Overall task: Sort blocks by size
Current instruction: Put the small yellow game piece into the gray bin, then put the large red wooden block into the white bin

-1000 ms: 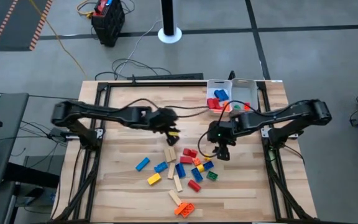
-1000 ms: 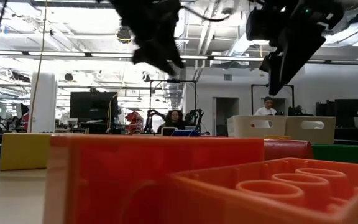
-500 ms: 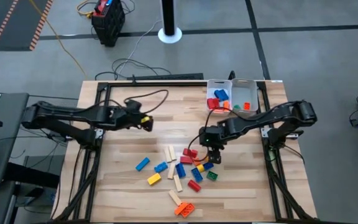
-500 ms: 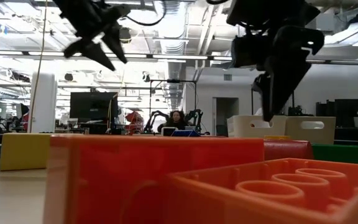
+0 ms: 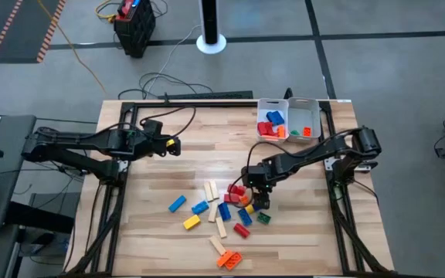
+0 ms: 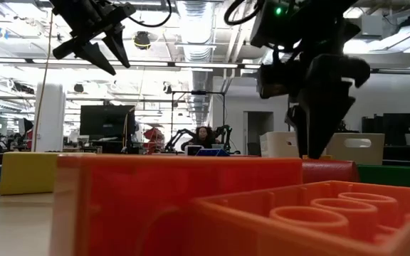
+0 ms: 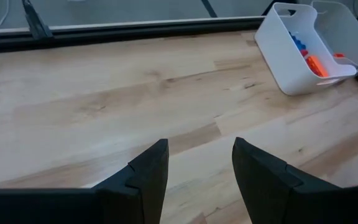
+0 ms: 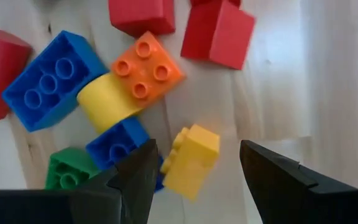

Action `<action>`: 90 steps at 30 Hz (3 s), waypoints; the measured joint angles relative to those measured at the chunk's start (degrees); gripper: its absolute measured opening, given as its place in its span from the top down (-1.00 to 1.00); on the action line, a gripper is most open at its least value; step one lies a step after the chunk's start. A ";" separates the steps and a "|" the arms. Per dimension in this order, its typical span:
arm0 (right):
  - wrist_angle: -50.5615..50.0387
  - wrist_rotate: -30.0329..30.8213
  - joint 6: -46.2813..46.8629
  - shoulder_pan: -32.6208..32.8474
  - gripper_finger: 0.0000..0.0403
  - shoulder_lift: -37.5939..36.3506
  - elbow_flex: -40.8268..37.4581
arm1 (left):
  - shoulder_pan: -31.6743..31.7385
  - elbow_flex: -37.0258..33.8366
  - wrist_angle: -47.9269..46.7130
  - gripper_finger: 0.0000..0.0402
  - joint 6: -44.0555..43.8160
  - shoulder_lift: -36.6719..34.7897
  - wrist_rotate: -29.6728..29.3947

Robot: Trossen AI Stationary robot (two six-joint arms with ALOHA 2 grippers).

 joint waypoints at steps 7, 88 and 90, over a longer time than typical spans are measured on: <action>0.35 0.13 -0.63 -0.16 -0.25 2.16 -0.40 | -0.71 0.00 -0.36 0.16 0.01 -0.01 0.04; -20.27 16.64 -4.64 -42.40 -0.21 -49.81 -2.60 | -4.28 22.10 28.90 -0.15 42.18 48.69 50.24; -20.27 16.47 -3.85 -41.18 -0.21 -50.57 -2.60 | -4.28 22.79 29.00 -0.19 43.96 50.37 49.99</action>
